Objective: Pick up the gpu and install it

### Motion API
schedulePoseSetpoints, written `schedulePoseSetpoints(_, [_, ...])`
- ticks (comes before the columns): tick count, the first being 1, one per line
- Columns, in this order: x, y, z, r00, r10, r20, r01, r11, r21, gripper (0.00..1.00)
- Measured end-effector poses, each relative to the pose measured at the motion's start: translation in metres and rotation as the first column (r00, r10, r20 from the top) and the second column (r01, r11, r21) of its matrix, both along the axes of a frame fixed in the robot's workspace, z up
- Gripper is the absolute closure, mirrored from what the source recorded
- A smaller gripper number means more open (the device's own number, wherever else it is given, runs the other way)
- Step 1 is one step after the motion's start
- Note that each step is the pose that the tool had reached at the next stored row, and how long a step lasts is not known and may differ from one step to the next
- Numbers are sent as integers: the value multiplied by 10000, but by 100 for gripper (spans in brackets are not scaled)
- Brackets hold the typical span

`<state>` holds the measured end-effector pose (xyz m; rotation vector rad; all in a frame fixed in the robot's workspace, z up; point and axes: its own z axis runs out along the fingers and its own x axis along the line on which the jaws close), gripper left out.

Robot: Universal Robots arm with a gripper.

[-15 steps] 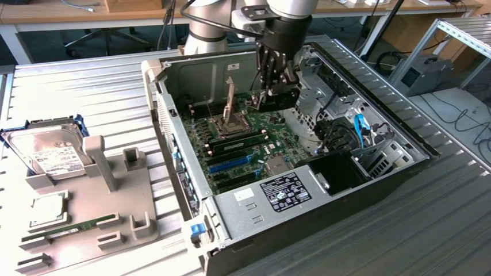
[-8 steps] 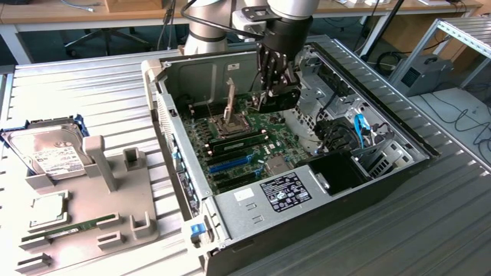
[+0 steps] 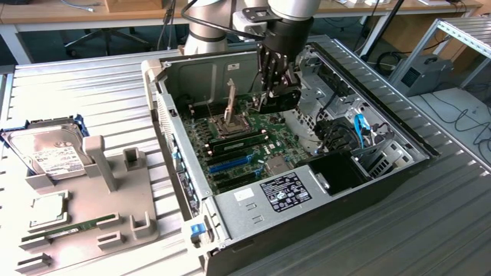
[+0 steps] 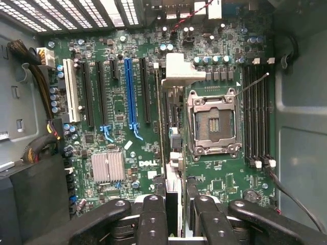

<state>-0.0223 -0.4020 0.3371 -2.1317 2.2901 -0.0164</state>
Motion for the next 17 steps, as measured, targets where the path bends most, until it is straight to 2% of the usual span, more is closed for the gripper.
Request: schedulePoseSetpoints(17, [0, -44, -5, 10000, 0, 0, 0, 10000, 0, 74])
